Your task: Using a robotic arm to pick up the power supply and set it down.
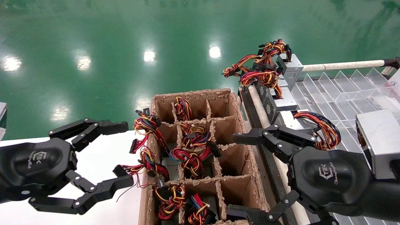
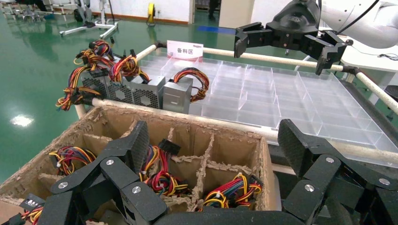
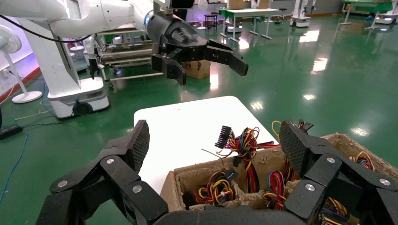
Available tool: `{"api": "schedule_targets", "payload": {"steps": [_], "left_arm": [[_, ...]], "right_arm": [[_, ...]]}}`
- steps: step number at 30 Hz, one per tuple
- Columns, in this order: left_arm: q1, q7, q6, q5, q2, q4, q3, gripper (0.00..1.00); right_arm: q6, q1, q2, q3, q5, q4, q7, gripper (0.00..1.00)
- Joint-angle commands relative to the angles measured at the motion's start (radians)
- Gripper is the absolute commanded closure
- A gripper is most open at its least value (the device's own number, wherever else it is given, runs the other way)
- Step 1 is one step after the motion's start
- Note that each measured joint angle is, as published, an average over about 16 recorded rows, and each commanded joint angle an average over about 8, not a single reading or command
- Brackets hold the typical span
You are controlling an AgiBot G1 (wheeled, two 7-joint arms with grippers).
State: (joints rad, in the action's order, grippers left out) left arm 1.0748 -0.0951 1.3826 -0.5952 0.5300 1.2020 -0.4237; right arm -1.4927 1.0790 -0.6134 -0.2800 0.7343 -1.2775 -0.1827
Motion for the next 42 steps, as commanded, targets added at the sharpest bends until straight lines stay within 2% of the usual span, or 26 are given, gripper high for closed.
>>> {"api": "schedule_targets", "payload": {"steps": [1,8,9,10,16,17,18,24,29,35,42], "left_arm": [[0.0,0.0,0.0,0.0,0.0,0.0,0.0,0.0],[0.0,0.0,0.0,0.0,0.0,0.0,0.0,0.0],[0.0,0.0,0.0,0.0,0.0,0.0,0.0,0.04],[0.0,0.0,0.0,0.0,0.0,0.0,0.0,0.13],[0.0,0.0,0.0,0.0,0.0,0.0,0.0,0.88],[0.0,0.0,0.0,0.0,0.0,0.0,0.0,0.97],[0.0,0.0,0.0,0.0,0.0,0.0,0.0,1.0],[0.0,0.0,0.0,0.0,0.0,0.0,0.0,1.0],[0.0,0.0,0.0,0.0,0.0,0.0,0.0,1.0],[0.0,0.0,0.0,0.0,0.0,0.0,0.0,1.0],[0.0,0.0,0.0,0.0,0.0,0.0,0.0,1.0]], "right_arm": [[0.0,0.0,0.0,0.0,0.0,0.0,0.0,0.0],[0.0,0.0,0.0,0.0,0.0,0.0,0.0,0.0],[0.0,0.0,0.0,0.0,0.0,0.0,0.0,0.0],[0.0,0.0,0.0,0.0,0.0,0.0,0.0,0.0],[0.0,-0.001,0.0,0.0,0.0,-0.001,-0.001,0.0],[-0.001,-0.001,0.001,0.0,0.0,-0.001,-0.001,0.0],[-0.001,0.0,0.002,-0.001,0.002,-0.001,-0.002,0.0],[0.017,0.017,0.017,-0.02,0.057,-0.019,-0.029,0.0],[0.082,0.056,0.003,-0.055,0.148,-0.036,-0.084,0.0],[0.156,0.126,-0.078,-0.112,0.267,0.018,-0.125,0.0],[0.245,0.265,-0.227,-0.194,0.437,0.162,-0.155,0.0]]}}
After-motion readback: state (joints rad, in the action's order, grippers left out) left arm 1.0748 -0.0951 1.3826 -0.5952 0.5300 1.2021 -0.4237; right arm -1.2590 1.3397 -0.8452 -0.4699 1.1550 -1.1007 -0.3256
